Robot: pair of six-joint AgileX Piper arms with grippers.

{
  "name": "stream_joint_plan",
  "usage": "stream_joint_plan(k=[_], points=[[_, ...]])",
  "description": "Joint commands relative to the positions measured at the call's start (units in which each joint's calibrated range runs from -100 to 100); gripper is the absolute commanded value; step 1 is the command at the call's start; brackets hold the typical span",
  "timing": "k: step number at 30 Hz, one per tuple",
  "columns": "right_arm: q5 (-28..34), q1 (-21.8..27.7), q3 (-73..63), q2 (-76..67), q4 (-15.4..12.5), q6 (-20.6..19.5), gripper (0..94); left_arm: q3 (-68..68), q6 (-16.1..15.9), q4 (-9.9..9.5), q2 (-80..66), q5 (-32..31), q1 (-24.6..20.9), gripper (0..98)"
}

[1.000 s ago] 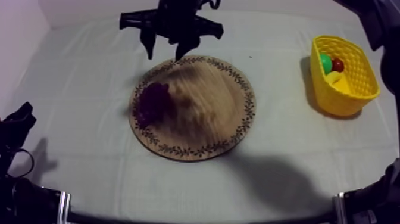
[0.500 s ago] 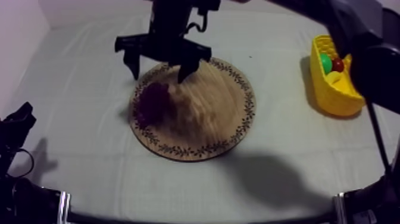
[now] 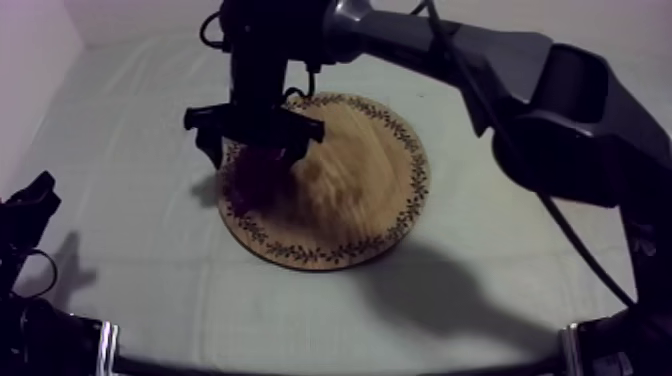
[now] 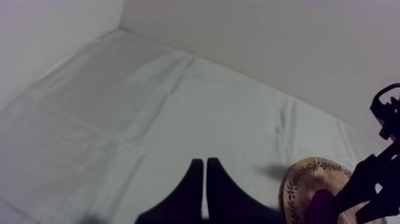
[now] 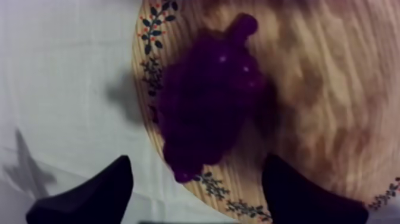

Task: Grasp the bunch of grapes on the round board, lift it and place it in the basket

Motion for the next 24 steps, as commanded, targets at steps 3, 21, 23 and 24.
stream_joint_plan(k=[3,21,23,24], points=[[0.2,0.1,-3.6,3.1,-0.1,-0.3,62.0,0.0,0.0,0.01,0.0,0.0,0.0,0.0],[0.6,0.7,-10.7,10.7,0.7,-1.1,59.4,0.0,0.0,0.01,0.0,0.0,0.0,0.0],[0.6,0.7,-11.3,11.3,0.9,-1.0,57.1,0.0,0.0,0.01,0.0,0.0,0.0,0.0],[0.6,0.7,-11.5,11.5,0.9,-1.0,55.5,0.0,0.0,0.01,0.0,0.0,0.0,0.0]])
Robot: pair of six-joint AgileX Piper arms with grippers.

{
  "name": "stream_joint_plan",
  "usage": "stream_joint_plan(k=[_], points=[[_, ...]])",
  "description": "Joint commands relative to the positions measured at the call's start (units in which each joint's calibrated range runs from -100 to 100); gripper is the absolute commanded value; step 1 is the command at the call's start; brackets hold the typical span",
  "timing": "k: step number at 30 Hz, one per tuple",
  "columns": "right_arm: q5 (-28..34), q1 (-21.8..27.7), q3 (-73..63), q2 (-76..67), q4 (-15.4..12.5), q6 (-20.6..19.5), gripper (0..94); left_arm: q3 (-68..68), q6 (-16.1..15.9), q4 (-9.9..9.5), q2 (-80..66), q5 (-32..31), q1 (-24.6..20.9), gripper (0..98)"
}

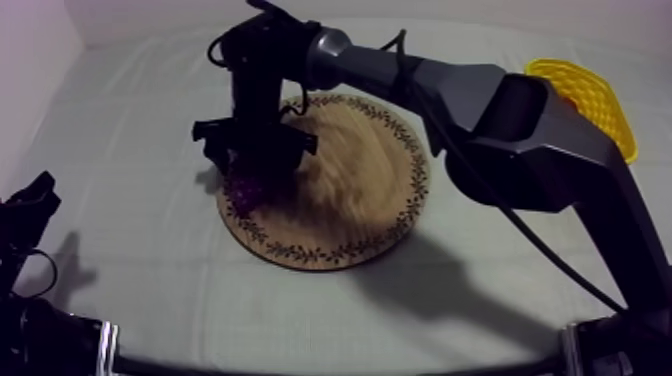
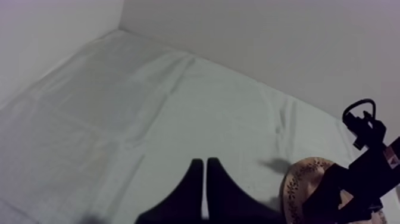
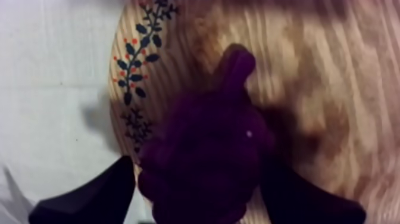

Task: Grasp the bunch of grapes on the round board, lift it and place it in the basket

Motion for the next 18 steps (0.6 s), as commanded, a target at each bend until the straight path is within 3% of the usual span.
stream_joint_plan(k=[1,8,18], points=[[0.0,0.0,-0.2,0.4,0.1,0.2,53.6,0.0,0.0,0.01,0.0,0.0,0.0,0.0],[0.0,0.2,0.0,1.0,0.5,0.2,38.4,0.0,0.0,0.01,0.0,0.0,0.0,0.0],[0.0,0.1,4.4,-4.9,1.2,1.3,34.7,0.0,0.0,0.01,0.0,0.0,0.0,0.0]])
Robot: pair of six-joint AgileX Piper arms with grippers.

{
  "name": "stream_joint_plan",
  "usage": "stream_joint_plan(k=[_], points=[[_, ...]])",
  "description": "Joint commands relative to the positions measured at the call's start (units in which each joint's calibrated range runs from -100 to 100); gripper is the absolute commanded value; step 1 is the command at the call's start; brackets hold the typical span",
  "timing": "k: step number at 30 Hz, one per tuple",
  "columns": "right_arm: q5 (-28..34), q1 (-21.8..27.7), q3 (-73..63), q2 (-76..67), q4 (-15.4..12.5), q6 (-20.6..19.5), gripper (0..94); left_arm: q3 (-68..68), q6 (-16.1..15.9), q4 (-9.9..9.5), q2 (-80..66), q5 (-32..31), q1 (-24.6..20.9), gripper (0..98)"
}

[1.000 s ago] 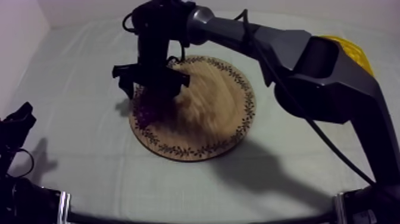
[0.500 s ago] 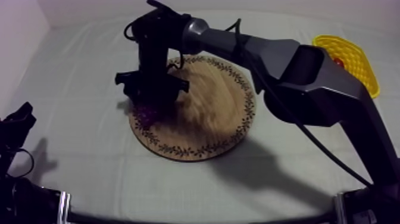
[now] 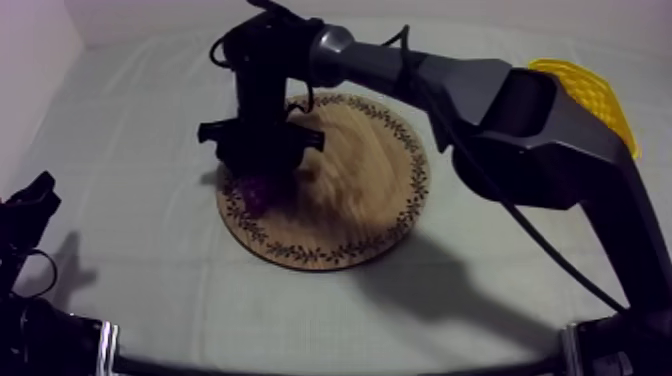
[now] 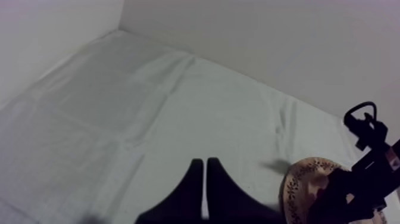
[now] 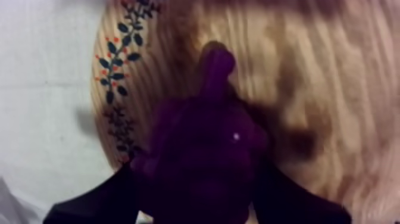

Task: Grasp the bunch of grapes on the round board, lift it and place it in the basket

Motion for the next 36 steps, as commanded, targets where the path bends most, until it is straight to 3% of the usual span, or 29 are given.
stream_joint_plan(k=[1,21,36], points=[[-0.6,0.1,1.2,-3.3,-0.3,0.6,34.7,0.0,0.0,0.01,0.0,0.0,0.0,0.0],[-0.6,3.9,13.6,-28.7,2.3,6.8,35.6,0.0,0.0,0.01,0.0,0.0,0.0,0.0],[-0.7,18.6,37.2,-42.6,5.3,13.6,37.1,0.0,0.0,0.01,0.0,0.0,0.0,0.0]])
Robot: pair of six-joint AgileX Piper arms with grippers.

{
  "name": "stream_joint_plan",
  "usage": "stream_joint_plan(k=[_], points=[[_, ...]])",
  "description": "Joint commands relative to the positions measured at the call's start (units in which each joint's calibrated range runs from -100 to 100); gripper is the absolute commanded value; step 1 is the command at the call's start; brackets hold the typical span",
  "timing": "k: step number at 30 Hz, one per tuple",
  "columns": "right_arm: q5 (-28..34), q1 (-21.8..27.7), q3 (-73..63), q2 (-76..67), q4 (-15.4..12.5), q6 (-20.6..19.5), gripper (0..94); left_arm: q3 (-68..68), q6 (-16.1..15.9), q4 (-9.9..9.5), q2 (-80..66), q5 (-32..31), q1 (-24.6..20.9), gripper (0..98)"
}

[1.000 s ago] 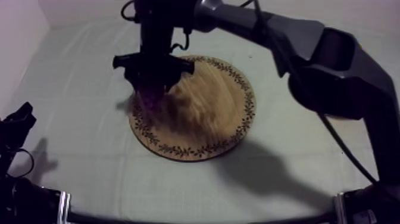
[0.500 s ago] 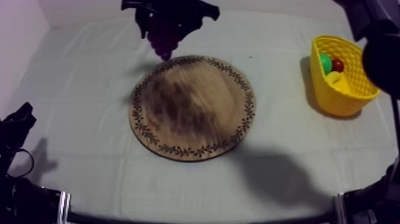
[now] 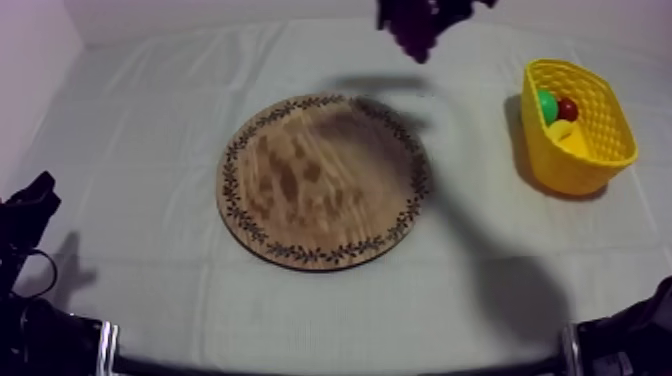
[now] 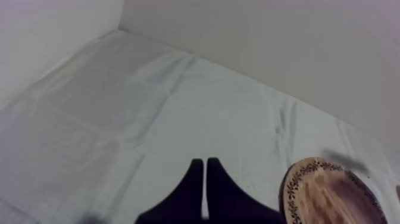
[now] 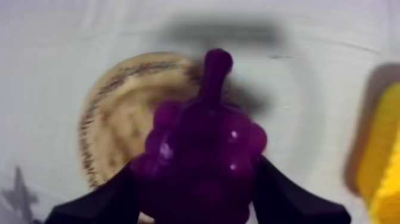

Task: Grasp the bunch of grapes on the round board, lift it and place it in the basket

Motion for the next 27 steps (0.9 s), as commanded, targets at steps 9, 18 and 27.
stream_joint_plan(k=[9,18,27], points=[[-0.2,13.0,14.6,-8.5,2.2,4.9,37.9,0.0,0.0,0.01,0.0,0.0,0.0,0.0],[-1.1,20.4,21.8,-11.9,4.4,8.0,38.8,0.0,0.0,0.01,0.0,0.0,0.0,0.0],[-2.5,23.2,26.0,-11.3,5.4,9.0,39.3,0.0,0.0,0.01,0.0,0.0,0.0,0.0]])
